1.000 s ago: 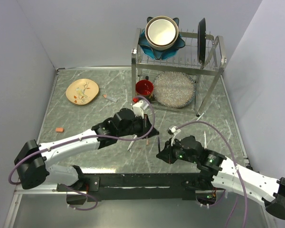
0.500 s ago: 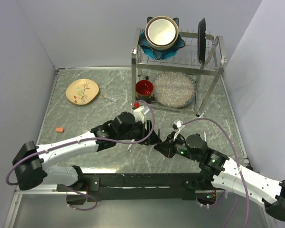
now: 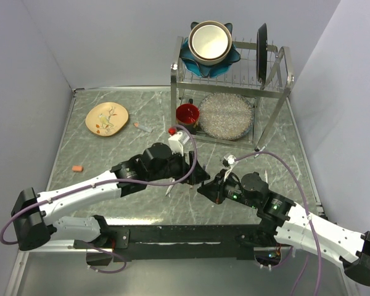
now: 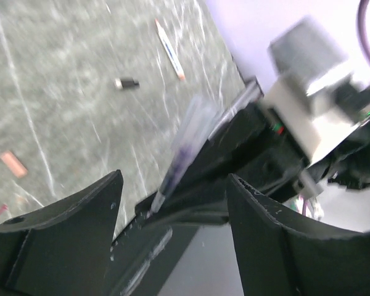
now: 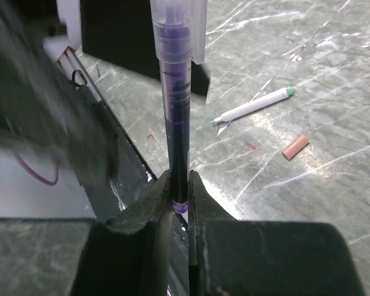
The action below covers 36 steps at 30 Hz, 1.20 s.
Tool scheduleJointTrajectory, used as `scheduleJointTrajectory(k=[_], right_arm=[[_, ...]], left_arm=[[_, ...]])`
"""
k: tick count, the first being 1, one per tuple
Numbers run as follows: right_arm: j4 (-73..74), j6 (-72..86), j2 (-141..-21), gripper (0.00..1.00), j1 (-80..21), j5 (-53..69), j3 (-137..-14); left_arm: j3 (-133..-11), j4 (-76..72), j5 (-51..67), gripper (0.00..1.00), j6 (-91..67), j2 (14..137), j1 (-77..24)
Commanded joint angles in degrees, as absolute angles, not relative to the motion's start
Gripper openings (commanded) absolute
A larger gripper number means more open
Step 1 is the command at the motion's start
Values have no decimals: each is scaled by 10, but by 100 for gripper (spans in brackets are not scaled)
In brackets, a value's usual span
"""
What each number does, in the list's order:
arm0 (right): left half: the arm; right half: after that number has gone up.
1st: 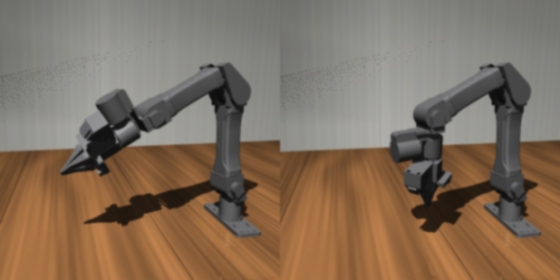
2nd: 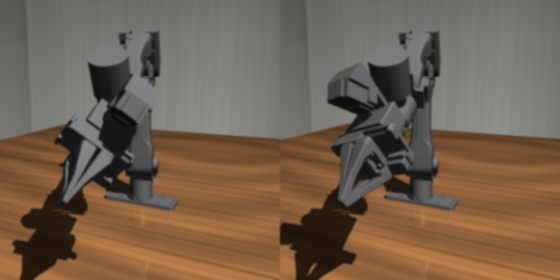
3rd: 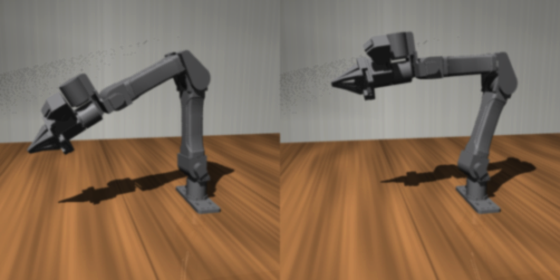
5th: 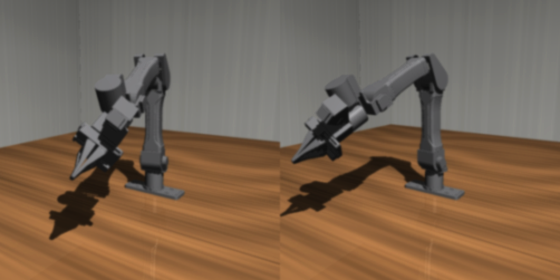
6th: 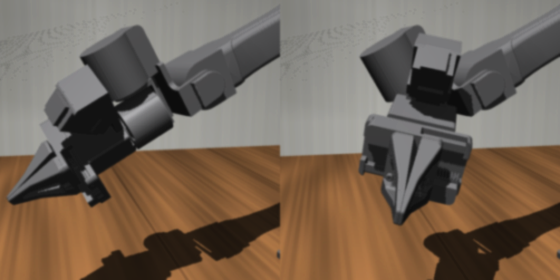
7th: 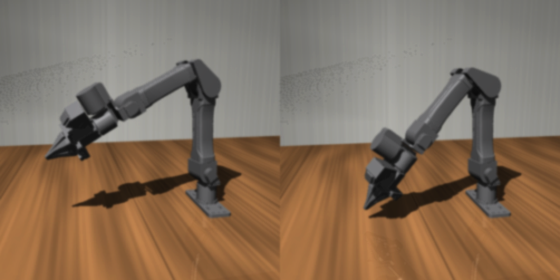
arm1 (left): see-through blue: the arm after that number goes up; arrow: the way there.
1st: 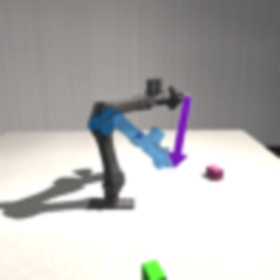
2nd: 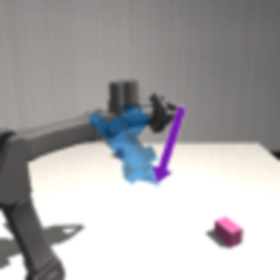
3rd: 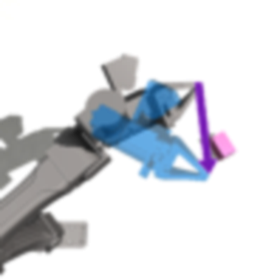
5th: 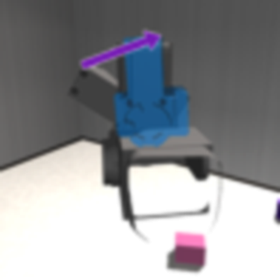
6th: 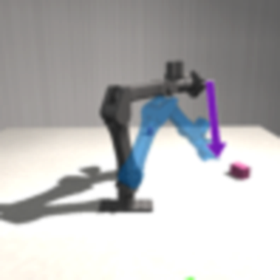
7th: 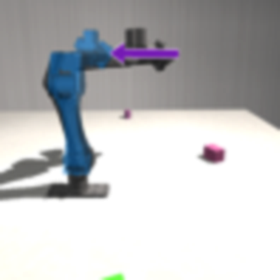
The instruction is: Insert the pens into the pen caps
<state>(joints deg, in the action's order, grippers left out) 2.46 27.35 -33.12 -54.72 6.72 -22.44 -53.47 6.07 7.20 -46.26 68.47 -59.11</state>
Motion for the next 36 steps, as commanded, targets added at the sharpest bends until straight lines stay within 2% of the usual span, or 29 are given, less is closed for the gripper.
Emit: scheduleJointTrajectory(k=[1,10,13,15,16,17,19,20,22,23,30,36], right_arm=[[-9,271,-333,0,-545,80,-253],[-13,272,-339,0,-545,95,-257],[-14,272,-345,0,-544,98,-259],[-17,272,-347,0,-545,103,-261],[-17,272,-348,0,-545,103,-262],[-17,272,-349,0,-545,100,-262],[-16,273,-351,0,-545,95,-266],[-15,273,-351,0,-545,87,-269],[-11,279,-350,0,-545,73,-279],[-11,279,-350,0,-545,64,-283],[-30,272,-351,0,-542,-38,-349],[-21,231,-375,0,-528,-89,-438]], left_arm=[[-579,62,2,71,-443,656,-593],[-613,72,-21,67,-422,672,-592],[-617,66,-9,63,-416,681,-592],[-620,68,-5,57,-414,688,-592],[-621,69,-4,53,-410,691,-592],[-621,69,3,44,-410,693,-592],[-614,67,27,34,-410,695,-592],[-610,67,34,23,-410,695,-593],[-592,66,50,11,-416,691,-593],[-585,63,55,1,-419,687,-593],[-470,-36,135,1,-487,670,-596],[-421,-59,155,1,-503,684,-615]])
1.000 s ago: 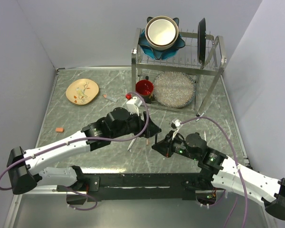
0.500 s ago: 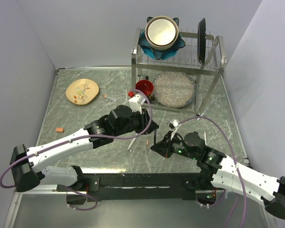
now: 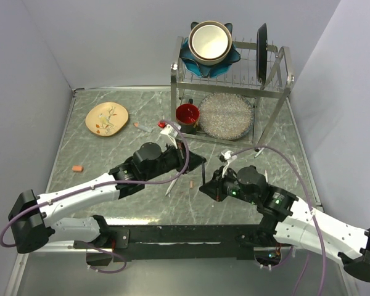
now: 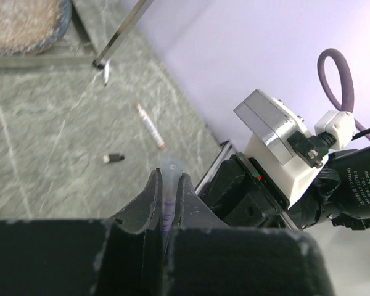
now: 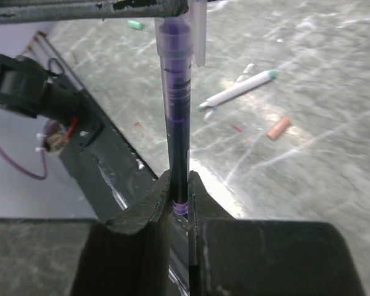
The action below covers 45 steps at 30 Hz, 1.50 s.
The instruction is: Insert the pens into the pen caps
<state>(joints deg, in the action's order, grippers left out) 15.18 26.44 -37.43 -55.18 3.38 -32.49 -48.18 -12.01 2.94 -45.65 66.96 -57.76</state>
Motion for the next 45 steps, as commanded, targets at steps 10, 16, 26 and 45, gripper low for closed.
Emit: scheduleJointTrajectory(k=[10,16,26,45], right_arm=[[-44,233,-424,0,-400,17,-517],[-75,235,-477,0,-381,124,-512],[-55,259,-368,39,-384,229,-308],[91,265,-170,97,-383,200,-247]], left_arm=[[-354,-87,142,1,-522,683,-665],[-338,-128,125,1,-548,679,-668],[-568,114,-16,1,-473,696,-603],[-548,344,-126,1,-410,743,-381]])
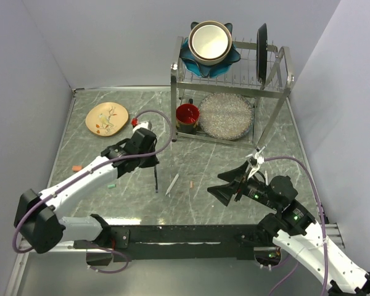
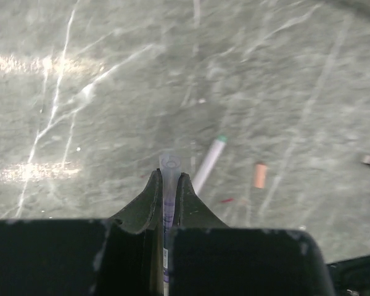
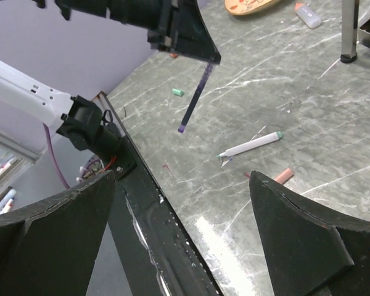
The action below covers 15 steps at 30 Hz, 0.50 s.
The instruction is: Insert the pens into the pen caps
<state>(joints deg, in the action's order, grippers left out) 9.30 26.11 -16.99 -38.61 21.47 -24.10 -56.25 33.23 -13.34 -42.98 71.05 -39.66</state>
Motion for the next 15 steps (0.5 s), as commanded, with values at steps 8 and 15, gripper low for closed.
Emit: scheduleJointTrajectory(k=[8,15], right_arm=[[112,262,-170,96,-384,197,-259],[120,265,-158,96,-382,182,-264]], left_arm=[[-516,296,-88,15,-422,823,-362],[-505,291,-86,34,-435,839,-346]])
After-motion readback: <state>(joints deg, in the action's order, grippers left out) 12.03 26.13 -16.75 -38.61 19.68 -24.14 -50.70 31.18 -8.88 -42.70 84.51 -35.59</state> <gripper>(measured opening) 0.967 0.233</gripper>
